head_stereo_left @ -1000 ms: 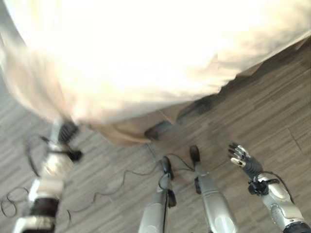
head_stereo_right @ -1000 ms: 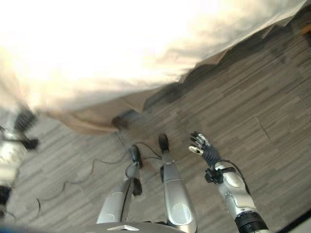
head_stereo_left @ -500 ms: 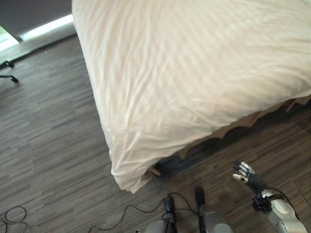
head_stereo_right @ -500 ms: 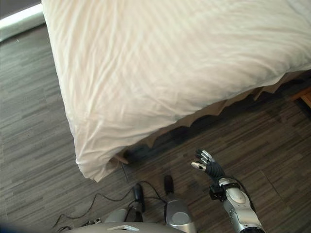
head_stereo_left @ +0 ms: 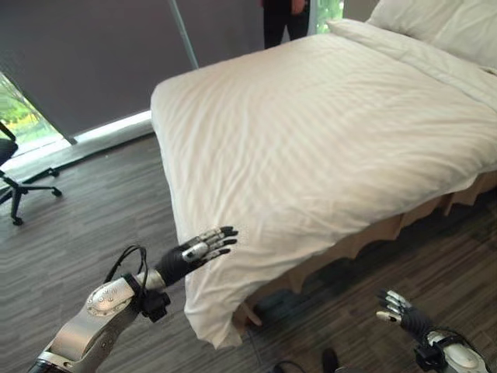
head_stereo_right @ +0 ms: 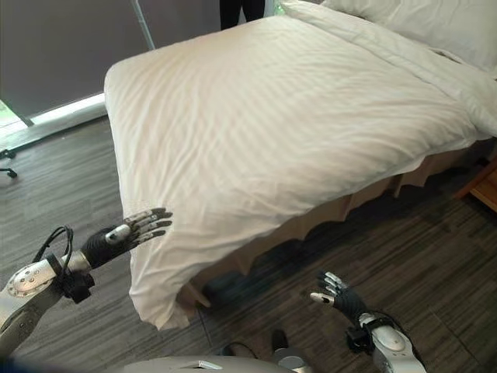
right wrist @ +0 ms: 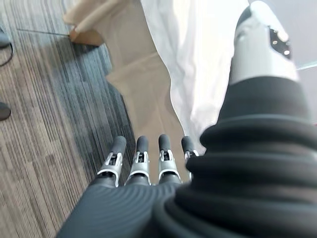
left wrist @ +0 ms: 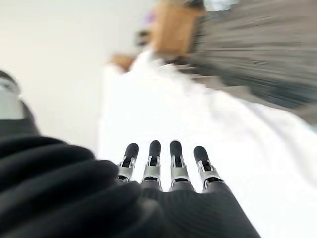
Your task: Making the bed.
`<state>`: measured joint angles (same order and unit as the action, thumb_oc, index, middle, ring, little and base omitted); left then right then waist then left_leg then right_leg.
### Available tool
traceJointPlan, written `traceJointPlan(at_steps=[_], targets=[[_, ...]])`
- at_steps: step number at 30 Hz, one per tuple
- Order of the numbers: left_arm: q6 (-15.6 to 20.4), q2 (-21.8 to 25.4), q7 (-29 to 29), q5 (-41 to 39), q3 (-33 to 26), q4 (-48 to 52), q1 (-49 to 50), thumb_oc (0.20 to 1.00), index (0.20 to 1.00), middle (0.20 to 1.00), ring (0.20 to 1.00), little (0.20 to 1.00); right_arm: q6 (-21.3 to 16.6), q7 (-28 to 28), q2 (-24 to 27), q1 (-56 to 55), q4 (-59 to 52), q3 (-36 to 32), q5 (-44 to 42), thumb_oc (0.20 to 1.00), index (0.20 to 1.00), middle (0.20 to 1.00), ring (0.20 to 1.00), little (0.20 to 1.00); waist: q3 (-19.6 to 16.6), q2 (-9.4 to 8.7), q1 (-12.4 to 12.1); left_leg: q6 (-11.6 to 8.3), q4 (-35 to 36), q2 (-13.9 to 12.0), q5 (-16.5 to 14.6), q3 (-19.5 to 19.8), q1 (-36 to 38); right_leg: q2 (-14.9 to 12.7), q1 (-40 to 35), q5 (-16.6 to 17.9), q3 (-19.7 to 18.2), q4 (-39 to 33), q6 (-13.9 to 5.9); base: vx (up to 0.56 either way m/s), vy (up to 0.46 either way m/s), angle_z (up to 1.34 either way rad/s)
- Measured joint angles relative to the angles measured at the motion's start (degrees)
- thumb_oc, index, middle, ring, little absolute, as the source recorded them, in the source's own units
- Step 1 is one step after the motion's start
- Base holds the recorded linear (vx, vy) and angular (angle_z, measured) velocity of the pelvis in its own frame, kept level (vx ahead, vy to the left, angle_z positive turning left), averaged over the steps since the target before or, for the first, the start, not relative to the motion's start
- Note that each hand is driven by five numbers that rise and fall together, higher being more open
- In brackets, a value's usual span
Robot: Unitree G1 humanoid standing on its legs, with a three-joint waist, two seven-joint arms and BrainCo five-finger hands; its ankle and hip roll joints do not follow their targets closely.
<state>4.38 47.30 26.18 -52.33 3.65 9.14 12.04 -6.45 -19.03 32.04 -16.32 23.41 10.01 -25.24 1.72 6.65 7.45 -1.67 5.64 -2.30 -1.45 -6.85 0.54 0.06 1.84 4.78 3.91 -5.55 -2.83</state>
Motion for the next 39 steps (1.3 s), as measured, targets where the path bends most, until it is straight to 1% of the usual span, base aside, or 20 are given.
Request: traceJointPlan(at_steps=[2,4,5,7,9,11,12,13,15,17,18,20,21,22,26,28,29,31,34,39], targets=[[3.18,-6.94,-1.59,-1.58,-1.3,-4.54,-1.94,1.0,1.0,1.0,1.0,1.0,-0.17,-0.65,-0.08,-0.56,0.0,0.71,0.04,1.0,1.0,1.0,1.0,1.0,-0.05,-0.48,-0.16,0.02,-0.2,0.01,0.0,0.96,0.68,-0.04,-0.64,-0.79,0.82,0.55,-0.06,0.0,0.007,0.21],[4.71,-12.92,-4.74,-0.79,-1.43,-10.5,-3.59,1.0,1.0,1.0,1.0,1.0,-0.18,-1.12,-0.08,-0.61,-0.09,1.19,0.07,1.0,1.0,1.0,1.0,1.0,-0.2,-0.9,-0.17,0.06,-0.26,0.01,-0.04,1.13,0.76,-0.1,-0.48,-1.47,0.96,1.29,0.23,-0.02,0.027,0.07],[5.1,-14.52,-7.24,1.02,-1.34,-12.63,-3.68,0.2,0.2,0.2,0.2,0.2,-0.19,-1.23,-0.16,-0.39,-0.12,1.42,0.11,1.0,1.0,1.0,1.0,1.0,-0.17,-1.43,-0.05,0.25,-0.15,0.01,-0.15,1.12,0.48,-0.09,0.16,-1.8,0.96,1.91,0.5,-0.04,0.034,-0.04],[5.53,-15.99,-11.97,5.47,-1.64,-17.69,-4.02,0.2,0.2,0.2,0.2,0.2,-0.16,-1.21,-0.32,-0.16,-0.11,1.59,0.29,1.0,1.0,1.0,1.0,1.0,0.45,-2.71,0.03,0.34,-0.19,-0.12,-0.03,1.02,0.23,-0.05,1.09,-2.18,0.81,3.23,0.49,-0.09,0.03,-0.04],[6.04,-17.39,-15.63,6.43,-1.88,-22.4,-4.83,0.2,0.2,0.2,0.2,0.2,-0.12,-1.16,-0.67,-0.53,-0.12,1.82,0.5,1.0,1.0,1.0,1.0,1.0,0.79,-4.39,0.28,0.38,-0.3,-0.12,0.26,0.9,-0.67,-0.08,2.65,-2.56,0.7,4.1,0.41,-0.16,0.019,-0.02],[6.67,-20.21,-17.56,6.32,-2.04,-27.12,-7.86,0.2,0.2,0.2,0.2,0.2,-0.07,-1.17,-0.72,-0.77,-0.44,2.25,0.54,1.0,1.0,1.0,1.0,1.0,1.51,-5.62,0.11,1.05,-0.33,0.02,0.83,0.81,-2.09,-0.25,4.56,-2.56,0.7,5.0,0.29,-0.18,0.015,-0.01],[6.91,-22.14,-19.19,6.19,-2.92,-29.26,-10.33,0.2,0.2,0.2,0.2,0.2,-0.09,-1.17,-0.77,0.16,-0.88,2.83,0.54,1.0,1.0,1.0,1.0,1.0,2.46,-6.21,-0.04,1.4,-0.33,0.12,1.39,0.71,-4.11,-0.5,6.88,-2.58,0.68,5.82,0.36,-0.13,0.004,-0.08],[6.99,-22.25,-19.71,6.07,-2.32,-31.36,-12.36,0.2,0.2,0.2,0.2,0.2,-0.09,-1.08,-0.77,1.04,-0.89,3.49,0.53,1.0,1.0,1.0,1.0,1.0,3.32,-7.14,0.23,1.44,-0.35,0.14,2.06,0.2,-5.18,-0.54,8.23,-1.94,0.5,5.78,0.31,-0.2,0.008,-0.19],[6.98,-21.98,-20.55,5.87,-2.0,-33.85,-15.21,0.2,0.2,0.2,0.2,0.2,-0.08,-1.06,-0.79,2.75,-0.9,4.42,0.53,1.0,1.0,1.0,1.0,1.0,5.18,-8.16,0.4,1.52,-0.35,0.15,2.39,-0.48,-6.01,-0.6,8.98,-0.72,0.41,5.35,0.03,-0.14,0.012,-0.19],[7.21,-21.79,-20.79,5.8,-1.66,-33.84,-17.79,0.2,0.2,0.2,0.2,0.2,-0.13,-0.9,-0.43,3.15,-1.21,4.48,0.49,1.0,1.0,1.0,1.0,1.0,7.3,-8.55,1.08,1.63,-0.35,0.2,2.48,-0.72,-6.37,-0.6,9.22,0.05,0.17,4.39,-0.41,-0.12,0.014,-0.1],[7.84,-20.33,-20.78,5.74,-1.69,-34.22,-20.1,0.2,0.2,0.2,0.2,0.2,-0.1,-0.88,-0.27,3.88,-1.24,4.47,0.48,1.0,1.0,1.0,1.0,1.0,9.1,-8.71,1.13,1.63,-0.34,0.17,2.61,-1.26,-6.96,-0.53,9.24,0.91,-0.16,3.46,-0.27,-0.09,0.023,-0.15],[8.02,-19.38,-20.86,5.3,-2.01,-34.95,-21.62,0.2,0.2,0.2,0.2,0.2,-0.13,-0.85,-0.28,4.05,-1.23,4.5,0.44,1.0,1.0,1.0,1.0,1.0,9.58,-8.87,1.44,1.61,-0.34,0.15,2.62,-2.1,-7.56,-0.38,9.73,2.33,-0.77,1.95,-0.15,-0.06,0.026,-0.23],[8.3,-17.59,-20.81,5.14,-1.87,-34.97,-23.16,0.2,0.2,0.2,0.2,0.2,-0.1,-0.85,-0.26,4.7,-1.3,4.72,0.43,1.0,1.0,1.0,1.0,1.0,10.59,-8.9,1.26,1.61,-0.33,0.12,2.62,-2.43,-7.82,-0.26,9.44,3.03,-1.2,0.81,0.03,-0.03,0.014,-0.19],[8.48,-16.98,-20.8,5.12,-2.06,-34.98,-23.89,0.2,0.2,0.2,0.2,0.2,-0.11,-0.83,-0.26,4.92,-1.3,4.73,0.43,1.0,1.0,1.0,1.0,1.0,10.91,-8.93,1.66,1.61,-0.33,0.11,2.61,-2.5,-8.0,-0.19,9.31,3.53,-1.27,0.14,0.06,-0.05,0.023,-0.12],[9.4,-15.21,-20.7,5.11,-1.93,-35.09,-27.24,0.2,0.2,0.2,0.2,0.2,-0.2,-0.8,0.05,6.0,-1.74,6.38,0.2,1.0,1.0,1.0,1.0,1.0,11.17,-9.09,1.98,1.52,-0.32,-0.34,2.53,-3.26,-8.37,0.31,9.84,3.78,-1.8,-0.1,0.15,-0.04,0.018,-0.08],[9.58,-14.24,-20.62,4.77,-2.05,-35.87,-29.47,0.2,0.2,0.2,0.2,0.2,-0.33,-0.83,0.16,7.17,-2.32,6.47,0.0,1.0,1.0,1.0,1.0,1.0,12.71,-9.55,1.89,1.51,-0.32,-0.47,2.54,-3.34,-8.57,0.48,10.03,3.93,-1.91,-0.09,0.32,-0.07,-0.001,-0.04],[10.47,-13.96,-20.35,2.01,-3.56,-37.1,-30.91,0.2,0.2,0.2,0.2,0.2,-0.77,-0.78,0.18,8.61,-2.37,6.67,-0.09,1.0,1.0,1.0,1.0,1.0,14.17,-10.02,1.93,1.28,-0.32,-0.5,2.66,-3.37,-9.69,0.5,11.2,3.97,-2.01,-0.09,0.3,-0.05,-0.007,-0.02],[10.79,-13.71,-20.28,0.99,-3.65,-37.36,-30.87,0.2,0.2,0.2,0.2,0.2,-0.92,-0.68,0.17,9.08,-2.31,6.79,-0.11,1.0,1.0,1.0,1.0,1.0,15.19,-10.45,1.96,1.23,-0.32,-0.54,2.7,-3.38,-9.85,0.52,11.39,4.06,-2.0,-0.1,0.26,0.0,0.0,0.0],[11.9,-13.9,-19.5,0.66,-4.24,-41.45,-30.69,0.2,0.2,0.2,0.2,0.2,-1.44,0.0,0.17,9.56,-2.35,7.26,-0.61,1.0,1.0,1.0,1.0,1.0,16.33,-10.94,1.93,1.19,-0.33,-0.57,2.75,-3.39,-10.4,0.61,11.96,4.26,-2.0,-0.09,0.48,0.0,0.0,0.0],[13.78,-13.87,-18.48,0.96,-4.34,-41.23,-29.99,0.2,0.2,0.2,0.2,0.2,-1.83,0.23,0.18,10.51,-2.51,7.5,-1.76,1.0,1.0,1.0,1.0,1.0,17.69,-11.21,1.22,1.19,-0.33,-0.69,2.74,-3.27,-10.46,0.71,11.93,4.41,-1.8,-0.09,0.33,-0.01,-0.001,0.0]])
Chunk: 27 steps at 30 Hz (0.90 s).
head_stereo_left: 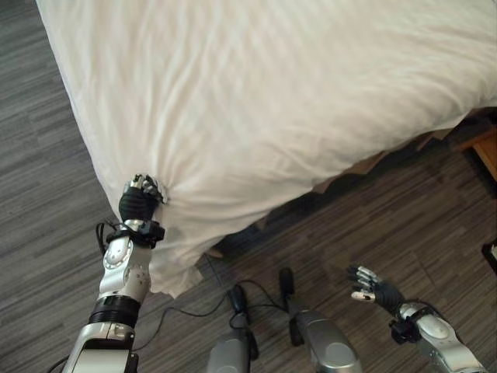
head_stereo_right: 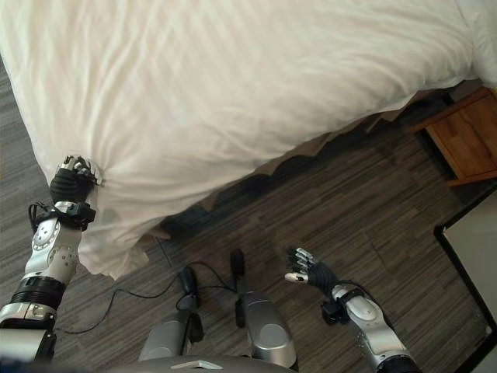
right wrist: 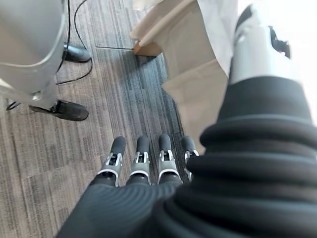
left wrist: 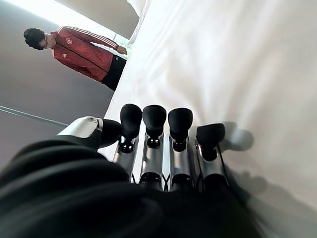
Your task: Making the bed.
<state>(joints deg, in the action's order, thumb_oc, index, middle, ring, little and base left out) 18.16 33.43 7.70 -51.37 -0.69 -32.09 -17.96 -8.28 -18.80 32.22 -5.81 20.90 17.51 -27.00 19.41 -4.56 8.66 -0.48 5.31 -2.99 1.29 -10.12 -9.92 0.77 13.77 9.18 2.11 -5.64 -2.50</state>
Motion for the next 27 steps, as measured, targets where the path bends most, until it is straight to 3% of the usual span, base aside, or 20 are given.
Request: traceJointPlan(at_steps=[5,7,8,13,16,17,21,22,27], targets=[[0.57,-0.03,-0.03,0.0,-0.37,-0.65,-0.93,0.2,0.2,0.2,0.2,0.2,0.0,0.91,0.01,1.38,0.17,0.59,-0.54,1.0,1.0,1.0,1.0,1.0,1.05,0.04,-0.09,-0.05,0.01,-0.05,0.0,0.04,-0.1,0.0,0.06,-0.01,0.12,-0.02,0.0,-0.01,-0.004,0.0],[1.38,-2.11,0.13,-0.05,-1.31,-1.37,-0.36,0.2,0.2,0.2,0.2,0.2,-0.37,1.25,0.06,1.08,-0.01,0.65,-0.67,1.0,1.0,1.0,1.0,1.0,0.96,0.02,-0.61,-0.25,-0.12,-0.15,-0.14,0.19,-1.79,-0.07,1.31,-0.36,0.46,-0.34,-0.46,-0.05,-0.022,0.01],[2.46,-3.49,0.13,-0.16,-3.26,-1.46,-0.65,0.2,0.2,0.2,0.2,0.2,-0.85,1.59,0.31,1.02,-0.19,0.56,-0.89,1.0,1.0,1.0,1.0,1.0,0.56,0.97,-0.37,-0.38,-0.29,-0.06,-0.12,0.37,-2.69,-0.25,2.28,-0.31,0.84,-0.23,-0.41,0.01,-0.008,0.06],[5.68,-8.95,0.73,-2.07,-8.39,-0.16,-1.0,0.2,0.2,0.2,0.2,0.2,-0.95,3.34,-0.55,1.82,0.06,0.98,-1.09,1.0,1.0,1.0,1.0,1.0,1.99,0.97,-1.04,-0.64,-0.08,-0.18,0.91,1.33,-4.91,-0.05,4.29,0.49,1.92,-0.03,-0.08,0.01,-0.041,0.1],[4.75,-9.84,0.53,-4.98,-11.3,-12.3,-0.33,0.2,0.2,0.2,0.2,0.2,-1.72,3.73,-0.76,1.85,0.3,0.99,-1.14,1.0,1.0,1.0,1.0,1.0,2.12,0.75,-1.24,-0.8,-0.08,-0.51,0.8,1.37,-5.25,0.24,4.63,0.25,2.06,-0.25,-0.34,-0.01,-0.062,0.0],[2.09,-9.98,-0.66,-6.26,-11.24,-20.48,1.32,0.2,0.2,0.2,0.2,0.2,-2.21,4.14,-0.78,1.89,0.25,0.98,-1.17,1.0,1.0,1.0,1.0,1.0,2.6,0.15,-1.0,-0.83,-0.08,-0.57,0.78,1.38,-6.1,0.31,5.45,0.28,2.09,-0.22,-0.3,-0.01,-0.054,-0.03],[-1.64,-12.51,-1.98,-6.58,-11.13,-29.25,6.58,0.2,0.2,0.2,0.2,0.2,-2.23,5.31,-2.3,1.95,0.55,1.12,-1.22,1.0,1.0,1.0,1.0,1.0,5.91,-3.61,-1.12,-1.14,-0.11,-0.74,1.27,1.66,-7.04,0.51,6.37,0.93,2.41,-0.02,0.48,0.0,-0.049,0.06],[-2.67,-13.72,-2.53,-6.57,-10.89,-31.03,8.31,0.2,0.2,0.2,0.2,0.2,-2.3,5.73,-3.51,2.03,0.48,1.14,-1.26,1.0,1.0,1.0,1.0,1.0,6.91,-5.38,-1.61,-1.17,-0.11,-0.88,1.29,2.26,-7.18,0.6,6.35,0.85,2.81,-0.03,0.4,-0.01,-0.058,0.15],[-2.42,-12.5,-2.68,-6.92,-11.68,-31.66,8.22,0.2,0.2,0.2,0.2,0.2,-2.79,5.78,-4.22,2.51,0.29,1.59,-3.04,1.0,1.0,1.0,1.0,1.0,7.23,-5.75,-3.27,-1.27,-0.11,-0.88,1.35,3.0,-7.25,0.51,6.04,0.68,3.5,-0.04,0.18,0.0,-0.037,0.08]])
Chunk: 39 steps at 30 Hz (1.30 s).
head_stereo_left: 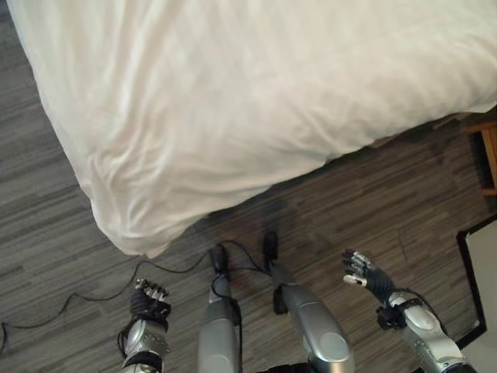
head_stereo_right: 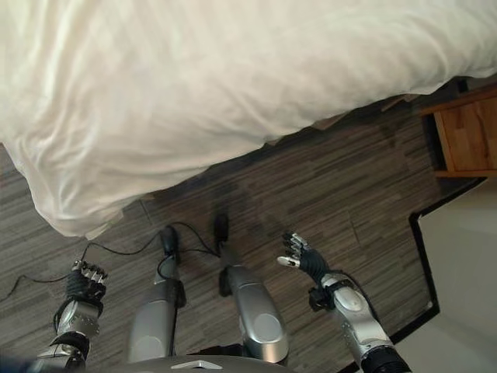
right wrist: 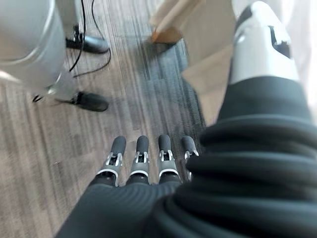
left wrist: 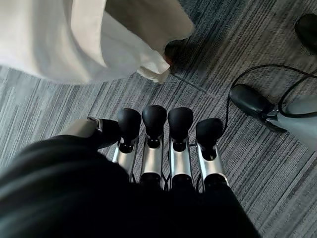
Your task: Making the bed.
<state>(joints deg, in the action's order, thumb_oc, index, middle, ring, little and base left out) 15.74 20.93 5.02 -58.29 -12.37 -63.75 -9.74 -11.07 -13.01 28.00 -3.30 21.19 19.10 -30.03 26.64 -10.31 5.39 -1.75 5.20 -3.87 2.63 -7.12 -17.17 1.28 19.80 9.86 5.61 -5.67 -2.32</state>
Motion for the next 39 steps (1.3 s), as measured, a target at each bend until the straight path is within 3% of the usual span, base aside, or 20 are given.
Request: traceJointPlan(at_steps=[3,10,14,15,18,21,24,25,26,30,31,33,36,39], targets=[[0.2,2.34,-0.22,-0.08,-2.22,0.55,-0.93,0.2,0.2,0.2,0.2,0.2,-0.48,0.11,0.01,0.04,0.62,0.08,-0.17,1.0,1.0,1.0,1.0,1.0,-0.01,-0.01,0.08,-0.09,0.0,0.01,0.06,0.08,0.1,-0.02,-0.21,0.03,0.12,0.0,0.03,0.0,-0.026,0.0],[0.63,2.9,0.41,-2.28,-3.1,5.33,-0.98,0.2,0.2,0.2,0.2,0.2,-0.92,0.17,-0.89,0.38,8.04,0.35,-0.09,1.0,1.0,1.0,1.0,1.0,-0.05,0.36,-0.52,-0.15,0.03,0.04,0.02,0.02,3.29,-0.07,-3.28,-0.07,0.05,0.0,-0.07,0.04,0.025,0.0],[0.25,0.97,3.15,-2.4,-5.31,4.86,3.8,0.2,0.2,0.2,0.2,0.2,-0.49,0.48,-2.84,0.49,24.2,-1.89,2.82,1.0,1.0,1.0,1.0,1.0,-2.77,4.64,-2.0,-1.23,0.1,0.3,-1.04,0.6,6.6,-0.53,-7.01,-1.25,0.5,-0.01,-0.03,0.12,0.031,0.08],[-0.13,-0.85,4.96,-4.12,-10.83,1.47,5.46,0.2,0.2,0.2,0.2,0.2,-0.57,0.56,-5.22,1.12,34.32,-7.16,4.46,1.0,1.0,1.0,1.0,1.0,-4.22,7.04,-2.56,-1.52,0.1,0.49,-1.7,1.22,8.19,-0.68,-8.78,-1.56,0.94,0.0,-0.12,0.14,0.021,0.18],[-0.34,-2.26,6.01,-6.97,-16.75,-5.78,13.4,0.2,0.2,0.2,0.2,0.2,0.45,1.57,-5.08,-2.49,44.25,-10.62,7.41,1.0,1.0,1.0,1.0,1.0,-10.78,11.35,-3.09,-1.29,0.38,0.69,-2.46,2.14,9.74,-1.01,-10.91,-3.09,2.05,-0.08,-0.27,0.16,-0.023,0.19],[-0.96,-2.75,6.8,-8.96,-20.18,-9.46,20.75,0.2,0.2,0.2,0.2,0.2,1.24,2.35,-5.18,-5.95,49.18,-14.8,10.18,1.0,1.0,1.0,1.0,1.0,-14.95,13.17,-3.54,-0.97,0.22,0.83,-3.06,4.03,12.58,-1.12,-14.55,-4.63,4.01,-0.05,-0.22,0.11,-0.016,0.31],[-1.48,-2.76,6.64,-8.43,-19.12,-12.12,23.35,0.2,0.2,0.2,0.2,0.2,1.72,2.67,-5.2,-7.21,49.97,-14.95,12.2,1.0,1.0,1.0,1.0,1.0,-18.37,12.76,-4.02,-0.96,0.1,0.9,-3.25,5.5,14.52,-1.12,-17.01,-5.68,5.15,-0.12,-0.26,0.05,-0.018,0.29],[-1.75,-2.68,6.62,-7.8,-18.01,-12.72,23.65,0.351,0.351,0.351,0.351,0.351,1.83,2.65,-5.21,-7.0,49.64,-14.93,12.36,1.0,1.0,1.0,1.0,1.0,-19.53,12.44,-4.08,-0.93,0.1,0.94,-3.28,5.89,14.64,-1.11,-17.25,-6.07,5.49,-0.11,-0.03,0.0,-0.012,0.21],[-2.36,-2.71,6.51,-6.86,-16.46,-12.94,23.48,1.0,1.0,1.0,1.0,1.0,2.03,2.86,-5.19,-6.33,48.83,-14.77,12.72,1.0,1.0,1.0,1.0,1.0,-21.44,11.93,-4.24,-0.59,0.1,0.95,-3.49,6.18,14.54,-1.11,-17.28,-6.53,5.65,-0.09,0.24,0.0,-0.012,0.11],[-2.78,-2.5,4.44,4.22,-4.11,-10.64,21.4,1.0,1.0,1.0,1.0,1.0,2.36,3.31,-4.68,-3.58,43.01,-13.83,13.19,1.0,1.0,1.0,1.0,1.0,-24.24,11.7,-3.96,-0.32,0.11,1.14,-3.48,5.88,15.77,-1.24,-18.05,-6.45,5.19,0.0,0.55,-0.01,0.005,-0.05],[-2.89,-2.44,4.36,10.17,3.69,-4.87,20.73,1.0,1.0,1.0,1.0,1.0,2.4,3.69,-4.14,-3.12,36.84,-12.96,13.2,1.0,1.0,1.0,1.0,1.0,-24.53,12.2,-4.02,-0.42,0.43,1.13,-3.59,4.99,16.12,-1.4,-17.62,-6.77,4.38,1.49,0.56,0.0,0.009,-0.26],[-2.81,-3.24,2.41,14.1,7.44,2.61,18.69,1.0,1.0,1.0,1.0,1.0,3.46,4.26,-4.16,-1.91,29.33,-12.46,12.89,1.0,1.0,1.0,1.0,1.0,-25.74,11.95,-3.3,-0.48,0.01,1.12,-3.64,4.6,16.67,-1.57,-17.19,-7.44,4.35,2.2,1.38,0.0,0.003,-0.22],[-1.87,-0.88,2.12,23.18,19.97,28.38,19.27,1.0,1.0,1.0,1.0,1.0,1.96,3.63,-4.49,-1.61,11.82,-10.31,8.52,1.0,1.0,1.0,1.0,1.0,-26.15,13.09,-2.41,-0.1,0.41,1.19,-3.43,3.07,17.96,-1.73,-17.36,-7.56,2.8,3.85,1.39,0.01,-0.02,-0.2],[-1.62,-3.56,2.05,24.16,20.67,40.25,17.82,1.0,1.0,1.0,1.0,1.0,1.73,3.69,-5.96,-1.66,4.44,-9.53,4.11,1.0,1.0,1.0,1.0,1.0,-27.09,13.91,-1.08,0.33,0.41,1.14,-3.91,2.67,19.73,-1.63,-18.96,-7.95,2.21,4.03,0.87,0.02,-0.025,-0.14]])
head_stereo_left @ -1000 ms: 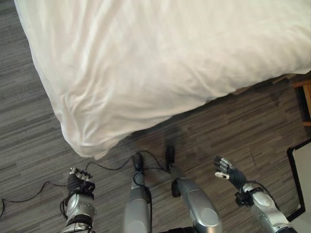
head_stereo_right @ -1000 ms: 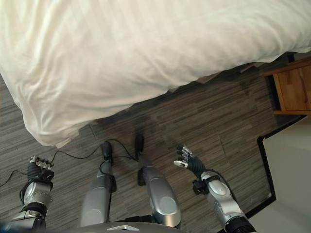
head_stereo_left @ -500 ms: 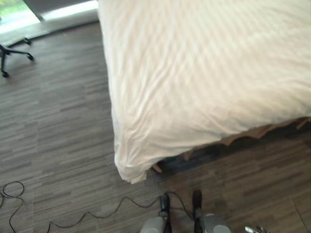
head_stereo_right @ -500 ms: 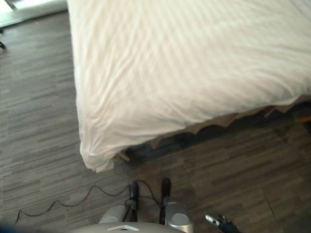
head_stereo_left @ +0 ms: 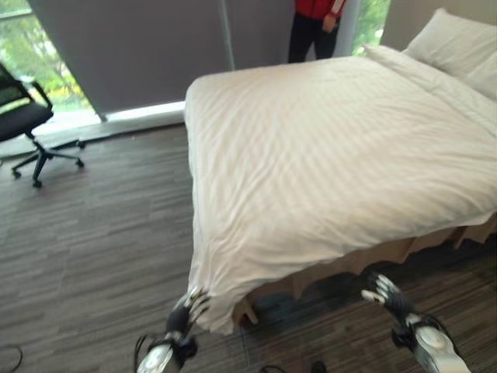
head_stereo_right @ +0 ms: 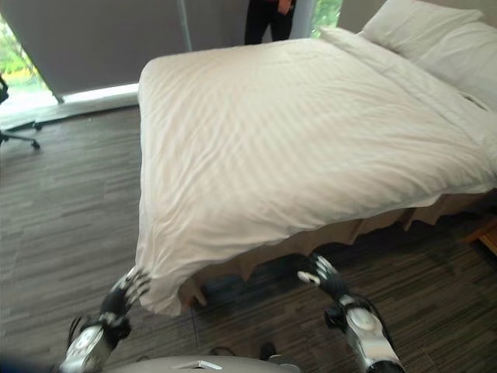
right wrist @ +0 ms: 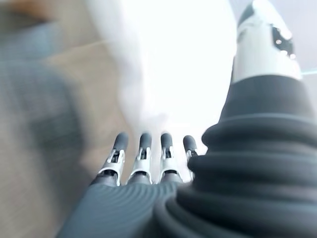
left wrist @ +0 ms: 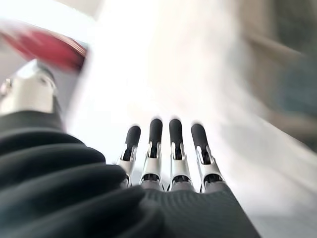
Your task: Making the bed.
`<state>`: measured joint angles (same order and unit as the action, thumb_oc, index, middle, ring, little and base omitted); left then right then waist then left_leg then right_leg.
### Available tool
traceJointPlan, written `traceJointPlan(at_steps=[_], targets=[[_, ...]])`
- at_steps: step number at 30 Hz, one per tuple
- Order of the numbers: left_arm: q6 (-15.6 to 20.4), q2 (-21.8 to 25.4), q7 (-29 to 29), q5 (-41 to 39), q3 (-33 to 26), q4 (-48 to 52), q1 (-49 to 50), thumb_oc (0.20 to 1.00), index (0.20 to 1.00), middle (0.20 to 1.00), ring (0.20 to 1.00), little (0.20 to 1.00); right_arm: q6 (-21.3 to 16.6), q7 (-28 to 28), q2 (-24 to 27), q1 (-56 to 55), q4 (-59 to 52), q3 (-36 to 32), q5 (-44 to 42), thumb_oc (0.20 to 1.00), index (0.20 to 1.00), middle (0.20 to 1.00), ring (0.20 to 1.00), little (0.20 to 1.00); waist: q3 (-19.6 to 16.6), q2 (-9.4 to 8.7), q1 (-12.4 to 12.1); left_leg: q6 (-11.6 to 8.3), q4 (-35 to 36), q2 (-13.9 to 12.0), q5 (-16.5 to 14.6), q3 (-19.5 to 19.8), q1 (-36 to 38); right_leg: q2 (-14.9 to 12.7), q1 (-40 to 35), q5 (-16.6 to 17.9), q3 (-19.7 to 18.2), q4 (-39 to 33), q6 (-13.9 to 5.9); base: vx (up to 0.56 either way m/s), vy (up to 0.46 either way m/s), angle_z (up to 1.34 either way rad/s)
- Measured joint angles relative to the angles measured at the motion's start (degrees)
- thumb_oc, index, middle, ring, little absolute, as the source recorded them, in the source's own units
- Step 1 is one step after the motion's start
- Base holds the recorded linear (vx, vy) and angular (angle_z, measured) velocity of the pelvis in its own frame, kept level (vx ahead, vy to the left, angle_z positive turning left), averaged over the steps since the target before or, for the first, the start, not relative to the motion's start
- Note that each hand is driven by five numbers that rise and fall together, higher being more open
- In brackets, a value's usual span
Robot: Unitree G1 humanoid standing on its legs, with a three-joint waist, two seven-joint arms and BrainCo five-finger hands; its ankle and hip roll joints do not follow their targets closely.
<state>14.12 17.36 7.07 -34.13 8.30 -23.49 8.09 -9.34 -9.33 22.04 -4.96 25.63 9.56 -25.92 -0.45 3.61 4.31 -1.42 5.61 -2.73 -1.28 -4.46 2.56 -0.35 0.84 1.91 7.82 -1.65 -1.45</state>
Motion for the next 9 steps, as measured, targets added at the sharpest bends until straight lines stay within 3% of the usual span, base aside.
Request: traceJointPlan(at_steps=[3,9], targets=[[0.19,-1.58,0.5,0.55,1.56,5.56,1.25,1.0,1.0,1.0,1.0,1.0,-0.08,-0.9,-0.6,-4.29,-5.35,0.06,-3.64,1.0,1.0,1.0,1.0,1.0,-0.53,0.6,0.32,0.05,-0.3,-0.3,-0.22,-1.14,0.84,0.35,-0.29,-0.24,-0.67,-0.04,-0.25,0.01,-0.034,-0.14],[-2.26,-2.68,1.27,0.47,5.17,2.78,5.13,1.0,1.0,1.0,1.0,1.0,0.98,-1.23,-0.55,-7.24,-4.51,2.8,-4.37,1.0,1.0,1.0,1.0,1.0,0.0,0.4,0.31,0.45,-0.31,-0.73,-0.45,-1.31,1.82,0.83,-1.15,-0.55,-0.76,-0.27,-0.3,0.0,-0.005,-0.01]])
